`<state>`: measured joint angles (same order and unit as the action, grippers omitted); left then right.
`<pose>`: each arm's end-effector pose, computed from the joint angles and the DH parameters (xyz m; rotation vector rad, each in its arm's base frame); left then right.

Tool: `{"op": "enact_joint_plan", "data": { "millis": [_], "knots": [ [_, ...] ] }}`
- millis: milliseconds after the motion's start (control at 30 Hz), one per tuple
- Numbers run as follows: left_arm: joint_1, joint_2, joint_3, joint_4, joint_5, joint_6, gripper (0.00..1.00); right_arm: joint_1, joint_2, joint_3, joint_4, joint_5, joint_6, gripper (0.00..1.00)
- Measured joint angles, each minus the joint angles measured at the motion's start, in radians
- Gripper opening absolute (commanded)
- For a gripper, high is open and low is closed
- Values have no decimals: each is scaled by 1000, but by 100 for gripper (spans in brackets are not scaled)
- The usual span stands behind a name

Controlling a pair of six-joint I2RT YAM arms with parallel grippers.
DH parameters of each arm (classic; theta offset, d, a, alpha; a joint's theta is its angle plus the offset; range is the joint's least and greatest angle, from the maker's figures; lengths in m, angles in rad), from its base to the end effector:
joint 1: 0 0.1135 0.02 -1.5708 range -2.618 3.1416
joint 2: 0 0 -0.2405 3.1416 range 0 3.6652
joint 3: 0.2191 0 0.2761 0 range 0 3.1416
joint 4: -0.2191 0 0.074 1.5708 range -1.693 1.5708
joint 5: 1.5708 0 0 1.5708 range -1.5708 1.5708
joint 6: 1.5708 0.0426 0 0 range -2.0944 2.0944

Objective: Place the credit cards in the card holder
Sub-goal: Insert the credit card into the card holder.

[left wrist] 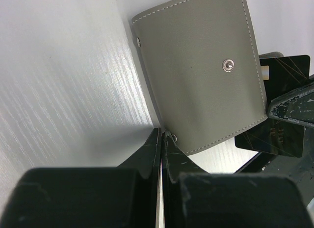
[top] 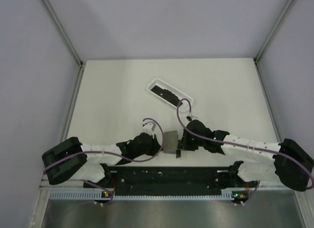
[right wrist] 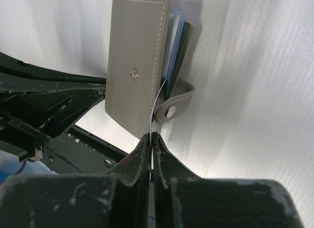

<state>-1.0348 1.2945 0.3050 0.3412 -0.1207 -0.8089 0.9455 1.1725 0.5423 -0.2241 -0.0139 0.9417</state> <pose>0.1296 -0.2082 0.0824 0.1955 2.3522 -0.8480 0.1496 0.2082 0.1369 -0.0118 2.6171 0.8040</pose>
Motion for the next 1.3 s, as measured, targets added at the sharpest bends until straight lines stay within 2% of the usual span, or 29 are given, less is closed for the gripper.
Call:
{"op": "enact_joint_plan", "data": {
  "millis": [467,1300],
  "knots": [
    [0,-1,0,-2,0,0,0,1,-72,45,-70,29,-26,0],
    [0,4,2,1,4,-1,0,1,-86,50,-98,39,-51,0]
  ]
}}
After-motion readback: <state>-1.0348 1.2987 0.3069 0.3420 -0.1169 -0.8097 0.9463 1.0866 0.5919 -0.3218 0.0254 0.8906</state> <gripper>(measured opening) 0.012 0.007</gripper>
